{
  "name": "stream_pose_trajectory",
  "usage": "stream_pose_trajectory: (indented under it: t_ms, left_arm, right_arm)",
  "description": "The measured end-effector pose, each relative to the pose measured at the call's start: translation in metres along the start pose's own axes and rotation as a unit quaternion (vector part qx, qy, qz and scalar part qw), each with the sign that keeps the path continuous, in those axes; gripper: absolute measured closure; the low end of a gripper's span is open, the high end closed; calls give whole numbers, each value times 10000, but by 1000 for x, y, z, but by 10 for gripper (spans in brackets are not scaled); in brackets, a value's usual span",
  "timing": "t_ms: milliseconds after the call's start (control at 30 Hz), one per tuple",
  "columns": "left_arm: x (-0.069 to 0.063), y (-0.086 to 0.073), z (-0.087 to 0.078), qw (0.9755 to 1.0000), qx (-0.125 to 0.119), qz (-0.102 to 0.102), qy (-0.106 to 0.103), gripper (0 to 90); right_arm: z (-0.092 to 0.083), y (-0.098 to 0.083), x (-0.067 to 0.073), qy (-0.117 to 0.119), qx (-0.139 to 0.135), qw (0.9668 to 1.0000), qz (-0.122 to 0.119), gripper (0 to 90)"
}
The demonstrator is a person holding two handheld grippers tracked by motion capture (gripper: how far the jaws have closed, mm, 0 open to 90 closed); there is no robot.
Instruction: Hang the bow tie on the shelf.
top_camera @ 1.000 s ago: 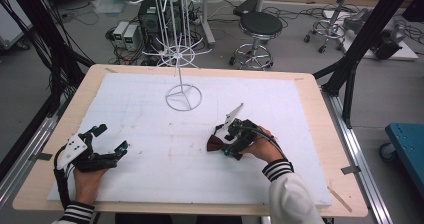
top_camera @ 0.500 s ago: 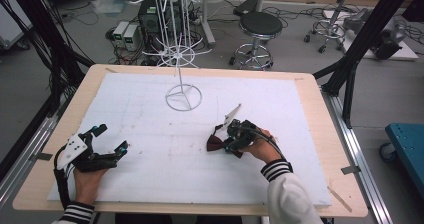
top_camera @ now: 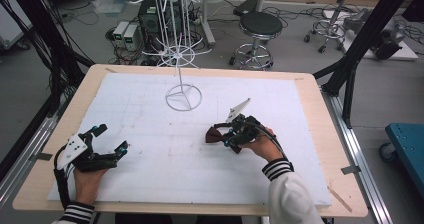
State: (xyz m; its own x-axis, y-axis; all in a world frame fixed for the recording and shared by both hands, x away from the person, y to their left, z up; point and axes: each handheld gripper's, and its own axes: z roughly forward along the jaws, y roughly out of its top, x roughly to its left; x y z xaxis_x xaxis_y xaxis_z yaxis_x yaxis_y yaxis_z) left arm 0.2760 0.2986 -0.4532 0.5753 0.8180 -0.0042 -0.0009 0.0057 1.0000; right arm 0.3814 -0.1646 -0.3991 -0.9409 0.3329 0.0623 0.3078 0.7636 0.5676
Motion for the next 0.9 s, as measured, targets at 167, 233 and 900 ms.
stream_pose_trajectory:
  t_ms: [167,233,900]
  left_arm:
    - [0,0,0,10000,0,4,-2,24]
    - [0,0,0,10000,-1,0,-2,24]
    - [0,0,0,10000,-3,8,-1,24]
  right_arm:
    - [-7,0,-2,-42,-280,9995,160,761]
    - [-11,0,-4,-60,-498,9984,252,761]
    - [-44,5,-9,-850,-2045,9707,926,762]
